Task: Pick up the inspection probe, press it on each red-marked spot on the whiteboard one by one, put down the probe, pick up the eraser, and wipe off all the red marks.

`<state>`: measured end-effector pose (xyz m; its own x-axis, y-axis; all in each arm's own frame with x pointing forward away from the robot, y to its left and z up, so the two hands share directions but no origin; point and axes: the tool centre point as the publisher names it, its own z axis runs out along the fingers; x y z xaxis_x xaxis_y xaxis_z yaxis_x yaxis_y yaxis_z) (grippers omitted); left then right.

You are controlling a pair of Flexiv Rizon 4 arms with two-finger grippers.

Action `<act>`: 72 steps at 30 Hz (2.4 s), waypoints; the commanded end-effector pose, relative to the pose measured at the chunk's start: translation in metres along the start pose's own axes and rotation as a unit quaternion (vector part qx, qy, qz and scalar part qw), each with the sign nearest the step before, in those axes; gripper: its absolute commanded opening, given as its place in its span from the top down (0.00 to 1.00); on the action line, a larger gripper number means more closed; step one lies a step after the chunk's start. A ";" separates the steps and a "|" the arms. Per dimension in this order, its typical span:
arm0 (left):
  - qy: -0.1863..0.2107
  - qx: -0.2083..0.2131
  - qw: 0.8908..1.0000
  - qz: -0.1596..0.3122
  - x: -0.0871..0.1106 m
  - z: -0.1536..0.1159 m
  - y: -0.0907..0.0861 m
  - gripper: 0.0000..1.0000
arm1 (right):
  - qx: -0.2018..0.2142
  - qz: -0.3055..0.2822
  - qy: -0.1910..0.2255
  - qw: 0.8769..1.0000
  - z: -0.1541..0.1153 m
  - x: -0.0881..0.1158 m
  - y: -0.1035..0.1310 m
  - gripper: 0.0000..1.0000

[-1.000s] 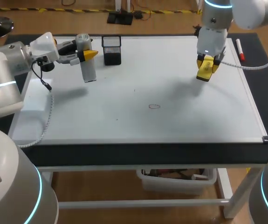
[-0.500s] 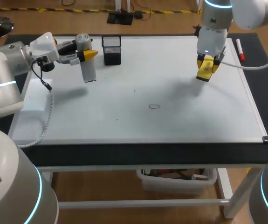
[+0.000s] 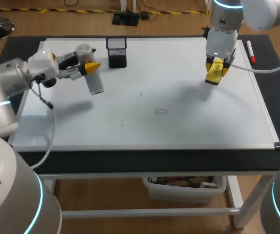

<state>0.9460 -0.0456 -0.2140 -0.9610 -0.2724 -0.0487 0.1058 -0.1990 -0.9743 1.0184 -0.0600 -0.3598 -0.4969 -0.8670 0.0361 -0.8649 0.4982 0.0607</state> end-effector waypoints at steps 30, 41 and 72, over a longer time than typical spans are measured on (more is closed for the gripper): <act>0.136 -0.002 0.990 -0.032 0.159 0.060 -0.003 1.00 | 0.001 -0.001 0.001 1.000 -0.001 0.001 -0.001 1.00; 0.160 -0.005 0.986 -0.042 0.165 0.109 0.013 1.00 | 0.001 -0.001 0.001 1.000 -0.001 0.001 -0.001 1.00; 0.163 0.000 0.986 -0.045 0.139 0.200 0.071 1.00 | 0.001 -0.001 0.001 1.000 -0.001 0.001 -0.001 1.00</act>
<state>0.8625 -0.2765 -0.2400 -0.9982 0.0532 -0.0281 0.0170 -0.1984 -0.9800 1.0183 -0.0601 -0.3598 -0.4972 -0.8669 0.0357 -0.8648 0.4985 0.0606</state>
